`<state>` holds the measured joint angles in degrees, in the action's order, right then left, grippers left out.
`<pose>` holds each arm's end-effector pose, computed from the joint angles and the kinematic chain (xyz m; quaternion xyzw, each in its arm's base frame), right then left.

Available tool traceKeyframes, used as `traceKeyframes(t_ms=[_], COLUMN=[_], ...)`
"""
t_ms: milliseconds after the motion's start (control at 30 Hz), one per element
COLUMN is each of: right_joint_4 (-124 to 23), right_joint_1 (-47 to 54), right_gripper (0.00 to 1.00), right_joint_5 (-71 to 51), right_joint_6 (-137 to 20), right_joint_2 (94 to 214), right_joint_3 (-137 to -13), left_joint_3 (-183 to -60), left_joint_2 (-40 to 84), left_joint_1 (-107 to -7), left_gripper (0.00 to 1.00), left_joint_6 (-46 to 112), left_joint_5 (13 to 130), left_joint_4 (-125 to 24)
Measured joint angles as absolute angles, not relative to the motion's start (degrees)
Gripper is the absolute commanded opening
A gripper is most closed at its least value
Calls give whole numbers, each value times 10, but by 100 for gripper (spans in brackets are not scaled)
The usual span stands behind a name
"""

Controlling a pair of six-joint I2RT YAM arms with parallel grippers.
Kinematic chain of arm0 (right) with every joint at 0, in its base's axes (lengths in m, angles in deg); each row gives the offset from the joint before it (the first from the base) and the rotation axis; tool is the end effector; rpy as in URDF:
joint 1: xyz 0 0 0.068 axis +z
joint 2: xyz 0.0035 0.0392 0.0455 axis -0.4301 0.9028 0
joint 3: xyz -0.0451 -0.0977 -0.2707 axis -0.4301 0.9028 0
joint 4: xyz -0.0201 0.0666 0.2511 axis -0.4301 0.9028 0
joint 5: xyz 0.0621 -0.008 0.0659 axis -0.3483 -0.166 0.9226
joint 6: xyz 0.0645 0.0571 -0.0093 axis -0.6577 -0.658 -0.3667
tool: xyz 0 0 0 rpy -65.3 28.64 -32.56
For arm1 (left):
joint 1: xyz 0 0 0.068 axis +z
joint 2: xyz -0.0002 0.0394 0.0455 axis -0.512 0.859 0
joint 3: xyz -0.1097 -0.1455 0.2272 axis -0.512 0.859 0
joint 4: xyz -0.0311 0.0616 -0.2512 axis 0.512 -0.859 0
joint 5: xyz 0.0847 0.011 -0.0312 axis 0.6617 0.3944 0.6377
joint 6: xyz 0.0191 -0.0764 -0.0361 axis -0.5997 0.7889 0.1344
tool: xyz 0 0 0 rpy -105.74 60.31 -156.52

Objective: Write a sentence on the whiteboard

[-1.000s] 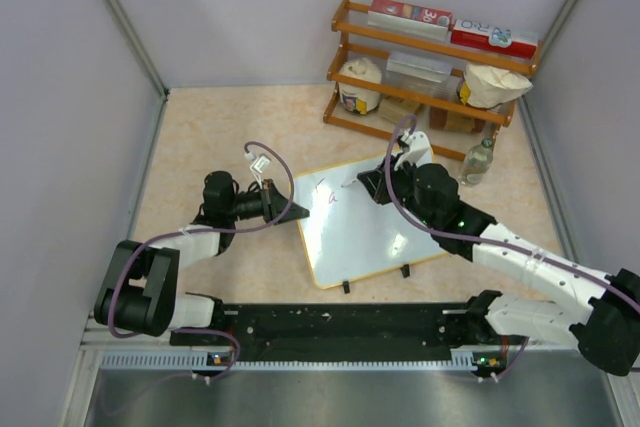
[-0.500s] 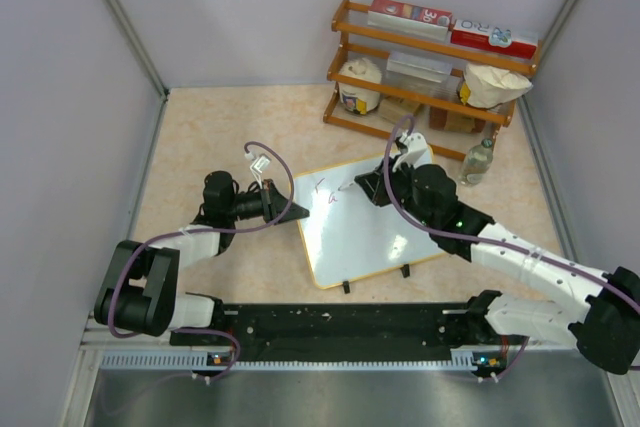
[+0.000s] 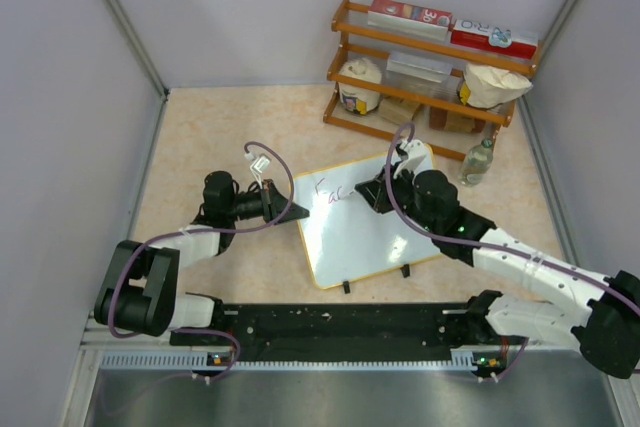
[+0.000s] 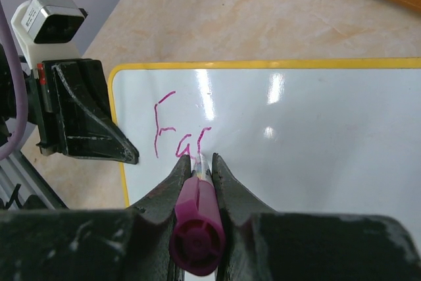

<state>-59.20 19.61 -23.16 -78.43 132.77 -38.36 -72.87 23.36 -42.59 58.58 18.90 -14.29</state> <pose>0.1981 0.1890 0.2957 -0.0963 0.7738 0.3395 0.5261 0.2374 -0.1180 0.2005 0.1494 0.7355 -0.5847 0.3081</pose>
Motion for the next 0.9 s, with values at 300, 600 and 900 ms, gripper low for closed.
traceKeyframes(t_ms=[300,600,900], right_joint_4=[-590,-581,-588], right_joint_1=[196,196,194], right_gripper=[0,0,0], right_joint_5=[-225,-224,-238], right_joint_6=[-784,-781,-771], right_joint_2=[1324,1305,1314], right_joint_3=[-382,-395,-433], left_joint_3=[-729,-731,-732], left_joint_2=[234,234,234], left_joint_1=[-426,-427,-427], left_gripper=[0,0,0], left_joint_6=[585,583,583], left_joint_5=[189,187,187], left_joint_4=[-143,-143,-144])
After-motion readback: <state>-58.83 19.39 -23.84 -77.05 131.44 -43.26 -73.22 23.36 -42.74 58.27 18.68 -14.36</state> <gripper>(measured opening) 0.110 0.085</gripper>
